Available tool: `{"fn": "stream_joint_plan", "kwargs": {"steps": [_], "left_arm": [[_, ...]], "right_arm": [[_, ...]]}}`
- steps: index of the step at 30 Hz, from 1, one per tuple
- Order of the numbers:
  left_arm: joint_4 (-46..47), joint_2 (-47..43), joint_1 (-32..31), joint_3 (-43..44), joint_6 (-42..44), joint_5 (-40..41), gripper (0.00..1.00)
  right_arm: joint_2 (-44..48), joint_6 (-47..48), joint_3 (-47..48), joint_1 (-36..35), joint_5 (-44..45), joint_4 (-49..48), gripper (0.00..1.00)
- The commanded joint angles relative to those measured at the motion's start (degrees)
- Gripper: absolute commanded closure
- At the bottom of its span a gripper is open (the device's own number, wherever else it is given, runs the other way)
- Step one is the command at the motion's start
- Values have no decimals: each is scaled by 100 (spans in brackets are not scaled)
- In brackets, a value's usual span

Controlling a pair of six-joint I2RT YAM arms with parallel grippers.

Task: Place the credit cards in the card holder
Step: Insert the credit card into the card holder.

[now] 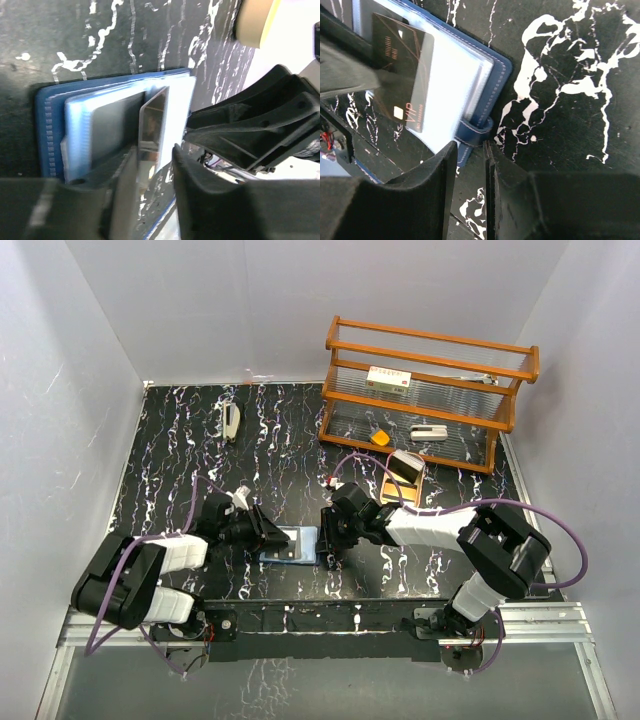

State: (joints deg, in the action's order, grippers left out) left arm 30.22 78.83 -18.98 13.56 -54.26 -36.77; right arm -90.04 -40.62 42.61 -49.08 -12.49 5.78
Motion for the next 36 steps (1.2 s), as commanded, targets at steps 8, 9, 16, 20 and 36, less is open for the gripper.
{"fn": "stream_joint_plan", "kwargs": {"steps": [8,9,16,20,36], "left_arm": [[-2029,-999,-36,744,703,793,43],[-2065,-1001,-35,755,712,803,42],[-2024,-851,-35,763,738,727,42],[-1741,-811,-43,618,564,624,45],[-1001,-592,-275,355,-31,463,47]], "right_arm": [[285,224,219,-22,561,151,75],[258,240,252,-8,552,151,75],[155,215,406,4,469,10,76],[34,159,353,4,380,-132,76],[-281,-278,-10,-3,153,-832,78]]}}
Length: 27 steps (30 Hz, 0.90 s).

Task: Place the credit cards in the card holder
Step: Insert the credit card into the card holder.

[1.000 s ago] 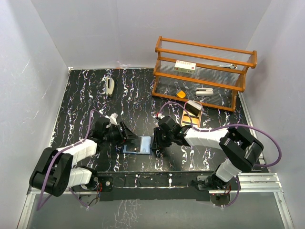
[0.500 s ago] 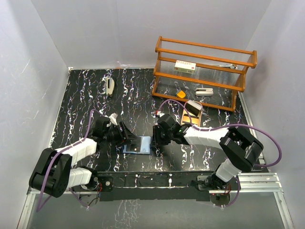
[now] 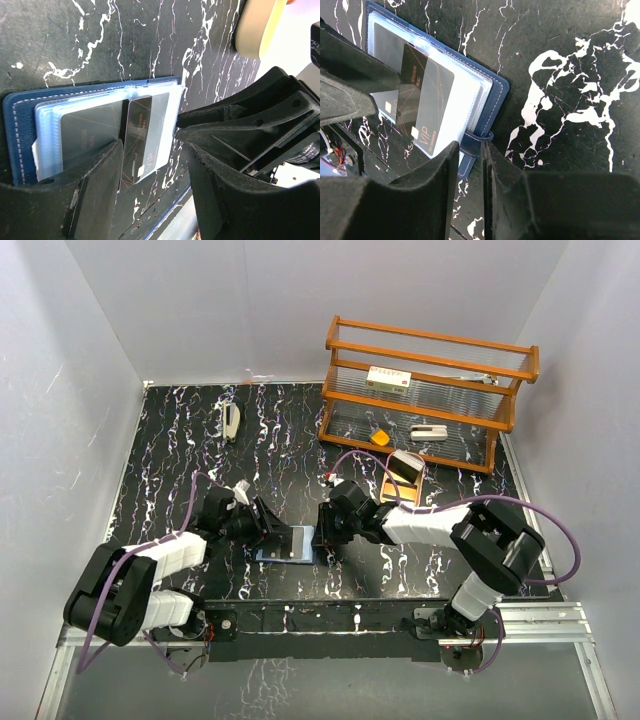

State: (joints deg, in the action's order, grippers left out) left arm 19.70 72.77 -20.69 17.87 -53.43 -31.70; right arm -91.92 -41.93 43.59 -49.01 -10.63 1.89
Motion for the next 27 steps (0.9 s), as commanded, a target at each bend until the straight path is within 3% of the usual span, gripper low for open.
{"fn": "stream_joint_plan", "kwargs": {"steps": [1,18,27], "left_arm": [[55,22,-124,-66,-119,-34,47],[719,356,-563,104,-390,-89,49],[-839,-91,-555,655,166,392,44]], "right_arm": [[-111,-160,-113,-7,-54,-478,78],[-124,-112,-111,-6,-16,-493,78],[263,76,109,-3,386,152,75]]}}
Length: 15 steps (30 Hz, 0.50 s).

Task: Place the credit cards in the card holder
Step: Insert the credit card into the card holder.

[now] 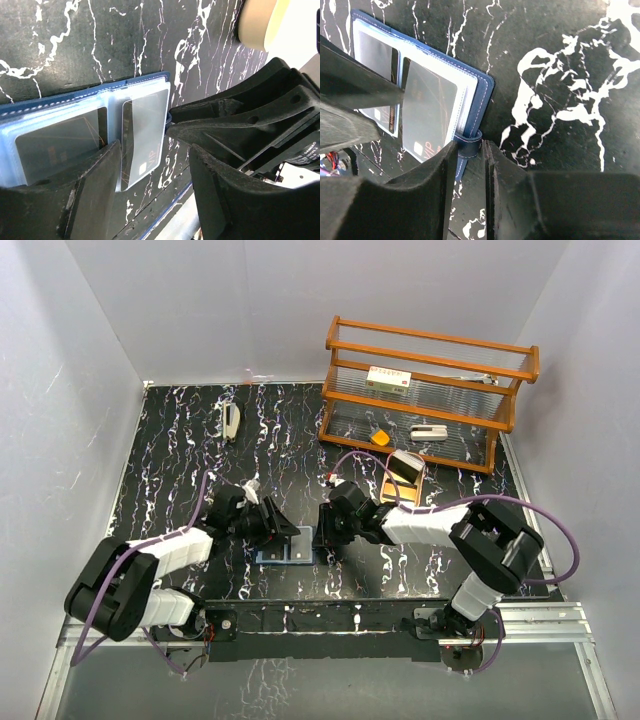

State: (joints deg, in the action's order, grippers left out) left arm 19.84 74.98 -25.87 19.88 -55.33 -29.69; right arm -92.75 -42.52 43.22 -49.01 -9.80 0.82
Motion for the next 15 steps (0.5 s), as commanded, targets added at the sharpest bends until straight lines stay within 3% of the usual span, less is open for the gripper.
{"fn": "stream_joint_plan", "kwargs": {"steps": [1,7,15], "left_arm": [[-1061,-347,-36,546,443,285,44],[-1900,-361,167,946,944,473,44],[-2490,-487,827,915,1156,476,44]], "right_arm": [[412,139,182,2,336,351,73],[628,-23,464,-3,403,747,71],[609,-553,738,-94,110,357,71]]}}
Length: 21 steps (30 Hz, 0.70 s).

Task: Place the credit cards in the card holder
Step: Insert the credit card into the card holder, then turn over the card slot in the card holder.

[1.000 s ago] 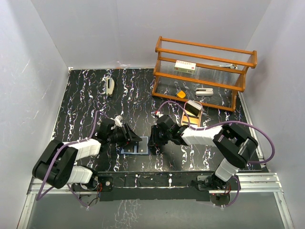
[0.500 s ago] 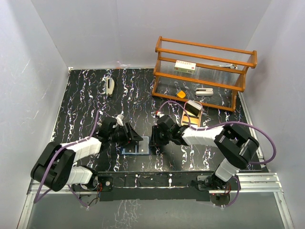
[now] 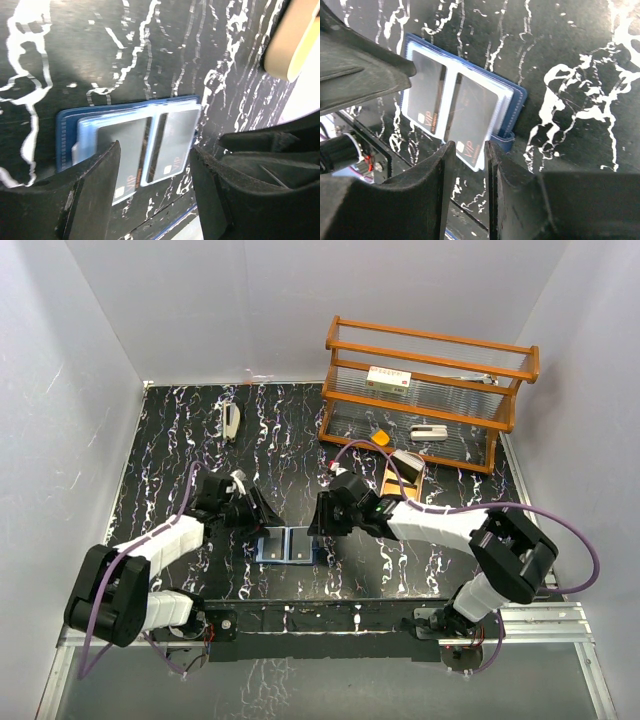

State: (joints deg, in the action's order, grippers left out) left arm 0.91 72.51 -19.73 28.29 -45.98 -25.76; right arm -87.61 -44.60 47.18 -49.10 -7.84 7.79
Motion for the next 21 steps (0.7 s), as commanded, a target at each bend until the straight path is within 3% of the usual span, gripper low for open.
{"fn": "stream_joint_plan", "kwargs": {"steps": [1,10,21], "left_arm": [[-687,-252,249,61,237,146,44],[-607,-509,408,-276,171,263,41],[594,-315,407,-876,-293,-654,43]], "right_arm": [[37,-390,381,-99,-95,-363,71],[-561,-609,964,-369,18,-314,71],[-1398,-461,1585,-445,157,84,76]]}}
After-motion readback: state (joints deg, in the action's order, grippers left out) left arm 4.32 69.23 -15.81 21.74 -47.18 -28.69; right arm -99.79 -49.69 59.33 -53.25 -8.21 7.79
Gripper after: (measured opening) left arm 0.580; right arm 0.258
